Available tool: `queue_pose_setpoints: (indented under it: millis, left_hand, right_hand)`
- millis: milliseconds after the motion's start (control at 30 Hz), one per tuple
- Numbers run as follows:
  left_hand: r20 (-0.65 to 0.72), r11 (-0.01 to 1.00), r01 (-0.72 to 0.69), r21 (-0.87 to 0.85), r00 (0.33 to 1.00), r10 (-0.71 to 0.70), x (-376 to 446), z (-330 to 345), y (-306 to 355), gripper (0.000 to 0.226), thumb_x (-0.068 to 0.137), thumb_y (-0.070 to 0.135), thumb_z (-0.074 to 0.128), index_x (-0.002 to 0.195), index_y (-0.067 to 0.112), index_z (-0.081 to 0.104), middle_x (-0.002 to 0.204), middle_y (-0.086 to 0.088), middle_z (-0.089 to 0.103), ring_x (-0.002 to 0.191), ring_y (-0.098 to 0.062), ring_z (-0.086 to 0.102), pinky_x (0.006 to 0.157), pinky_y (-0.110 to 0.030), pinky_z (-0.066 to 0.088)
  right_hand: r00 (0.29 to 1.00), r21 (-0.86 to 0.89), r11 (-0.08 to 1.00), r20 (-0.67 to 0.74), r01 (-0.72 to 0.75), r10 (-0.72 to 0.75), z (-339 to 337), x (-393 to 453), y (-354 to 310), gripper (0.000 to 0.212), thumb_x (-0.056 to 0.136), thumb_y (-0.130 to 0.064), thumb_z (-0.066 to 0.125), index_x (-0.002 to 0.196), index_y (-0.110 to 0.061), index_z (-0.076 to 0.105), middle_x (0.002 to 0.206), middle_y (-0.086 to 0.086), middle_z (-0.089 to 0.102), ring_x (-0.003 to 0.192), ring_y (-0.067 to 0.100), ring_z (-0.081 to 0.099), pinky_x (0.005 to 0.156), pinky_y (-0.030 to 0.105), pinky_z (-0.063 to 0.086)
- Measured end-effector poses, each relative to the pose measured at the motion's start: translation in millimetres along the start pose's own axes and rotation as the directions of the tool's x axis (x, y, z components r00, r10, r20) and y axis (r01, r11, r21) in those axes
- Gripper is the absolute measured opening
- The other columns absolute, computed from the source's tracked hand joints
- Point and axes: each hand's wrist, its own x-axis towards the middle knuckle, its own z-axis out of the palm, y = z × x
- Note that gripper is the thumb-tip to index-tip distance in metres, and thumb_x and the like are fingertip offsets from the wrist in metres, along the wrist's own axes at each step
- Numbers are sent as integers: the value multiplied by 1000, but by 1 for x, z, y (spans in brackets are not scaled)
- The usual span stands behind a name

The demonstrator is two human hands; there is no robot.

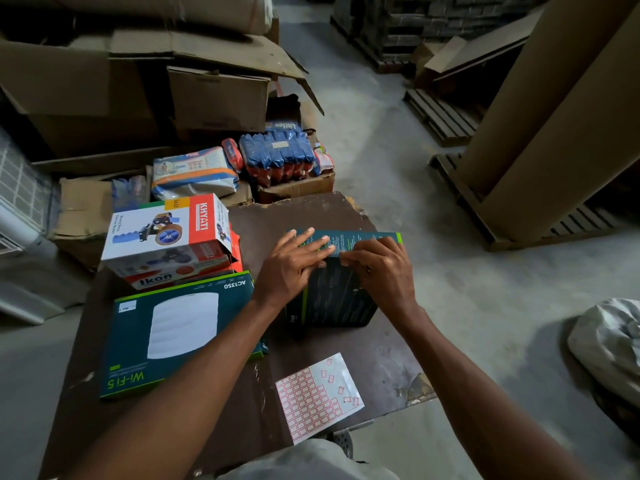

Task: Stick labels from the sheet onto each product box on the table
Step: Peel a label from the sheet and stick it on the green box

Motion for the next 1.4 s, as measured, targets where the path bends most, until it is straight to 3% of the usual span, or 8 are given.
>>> queue_pose_setpoints:
  millis: [167,367,567,700,1100,1233,1300,1400]
  left_hand:
    - [-35,998,54,-25,998,-55,-4,4,6,45,93,15,71,135,24,63,142,2,59,143,-25,45,121,-55,29]
    - [-71,998,67,-13,995,-68,-17,8,11,56,91,6,72,142,21,57,150,-1,53,147,-24,38,124,-57,19]
    - [-248,921,327,-210,894,-373,-30,12,17,105,82,18,83,161,17,14,168,-14,10,157,-27,12,122,-33,26]
    - [18,708,523,-475,810,-587,-51,26,4,120,76,34,88,162,34,4,168,11,18,153,-11,24,121,-45,33]
    - [320,632,637,-442,769,-553,-76,69,-36,98,88,20,78,160,43,15,161,16,35,145,-2,37,119,-46,36]
    - [272,620,616,-486,781,-563,-51,64,-33,78,84,25,78,144,58,39,138,27,49,125,19,44,107,-12,39]
    - [282,704,560,-437,828,-484,-34,60,-29,77,87,45,74,153,40,35,136,10,46,126,7,45,102,-2,32]
    - [246,785,482,-389,876,-416,-17,65,-26,82,85,66,63,155,31,38,135,-2,40,128,-15,47,109,-20,40]
  right_hand:
    - [994,9,997,80,-74,73,1,-1,-1,24,88,-23,79,111,-23,74,111,-1,73,94,22,59,74,43,53]
    - [952,-249,965,268,-79,147,4,0,-21,63,97,-54,55,154,-32,42,148,5,48,123,30,47,93,48,46]
    - [922,-256,961,335,-108,193,13,-7,-21,68,105,-55,40,164,-39,11,172,13,15,157,44,11,121,69,19]
    - [905,-281,957,387,-68,178,11,1,-34,102,88,-69,61,161,-48,-8,165,26,22,149,60,19,114,77,19]
    - [906,-272,953,354,-136,230,6,7,-17,80,100,-52,55,161,-50,3,155,28,31,145,62,24,119,75,18]
    - [914,-207,961,323,-184,245,-14,3,16,82,97,-50,59,161,-50,7,150,23,33,141,51,32,118,73,19]
    - [920,-140,966,300,-219,252,-24,0,40,82,96,-47,62,162,-48,12,145,20,36,134,44,39,114,69,27]
    - [882,-5,936,331,-352,334,-29,-9,73,83,95,-47,66,161,-44,16,144,17,39,126,38,47,104,62,44]
